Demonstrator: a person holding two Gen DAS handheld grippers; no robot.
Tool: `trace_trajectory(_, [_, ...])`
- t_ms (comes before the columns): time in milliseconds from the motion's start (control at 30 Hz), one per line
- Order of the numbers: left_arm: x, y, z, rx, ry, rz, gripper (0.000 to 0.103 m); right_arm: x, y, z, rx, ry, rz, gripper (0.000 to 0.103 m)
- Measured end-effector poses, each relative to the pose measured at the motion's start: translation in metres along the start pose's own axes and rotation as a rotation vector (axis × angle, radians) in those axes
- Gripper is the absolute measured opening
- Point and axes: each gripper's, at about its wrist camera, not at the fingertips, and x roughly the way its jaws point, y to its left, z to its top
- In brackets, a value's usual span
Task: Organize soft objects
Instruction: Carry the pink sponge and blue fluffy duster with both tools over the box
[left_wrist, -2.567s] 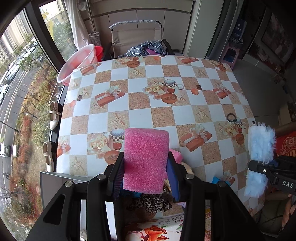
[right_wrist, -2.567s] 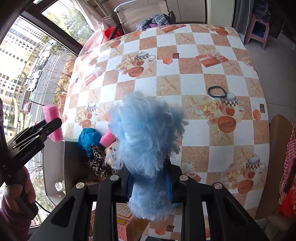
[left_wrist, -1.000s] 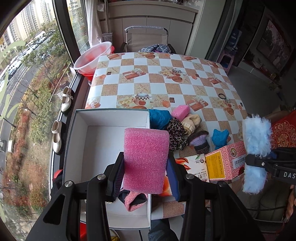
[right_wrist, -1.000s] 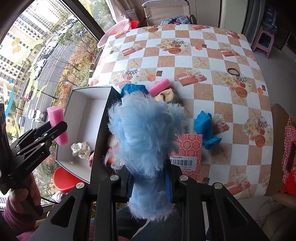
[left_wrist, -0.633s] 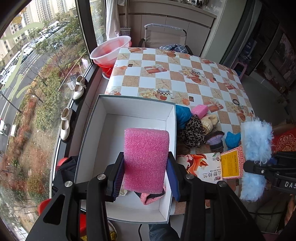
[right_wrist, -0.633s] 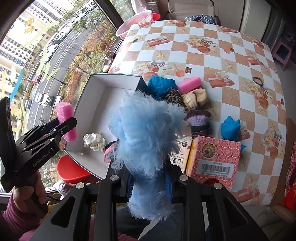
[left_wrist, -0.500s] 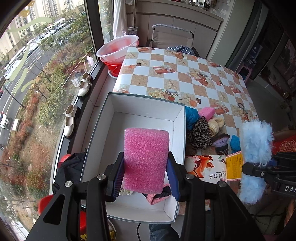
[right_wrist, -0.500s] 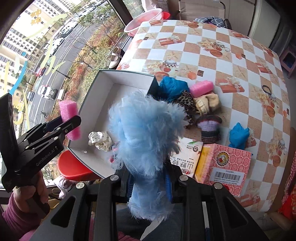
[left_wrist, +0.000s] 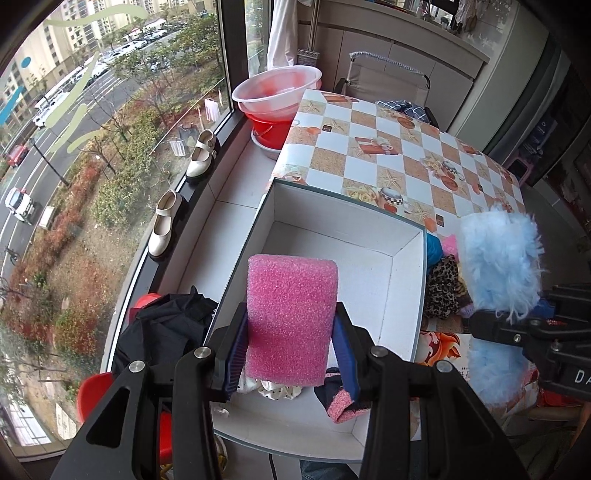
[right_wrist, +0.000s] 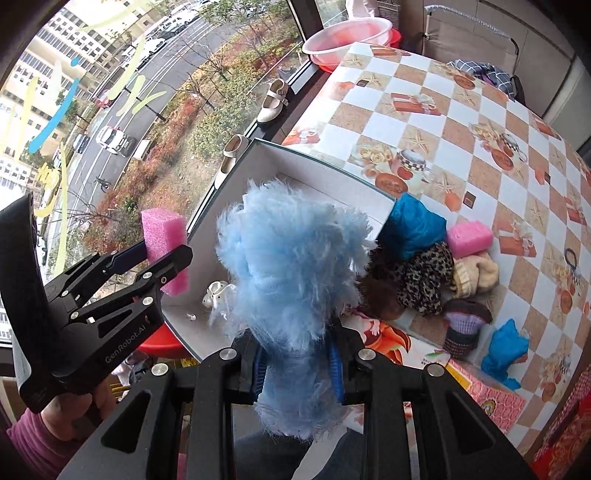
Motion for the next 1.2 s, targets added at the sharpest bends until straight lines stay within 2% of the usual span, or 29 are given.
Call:
trace_trajectory(467, [0.028, 0.003, 0.008, -0.029, 0.050, 0.018, 0.046, 0.032, 0.013, 0.041, -0.053, 0.046, 0.005, 0.029])
trace_trajectory(1200, [0.050, 0.004, 0.016, -0.042, 0.095, 0.032, 0.046, 0.054, 0.013, 0.063, -0.073, 0.087, 0.013, 0.029])
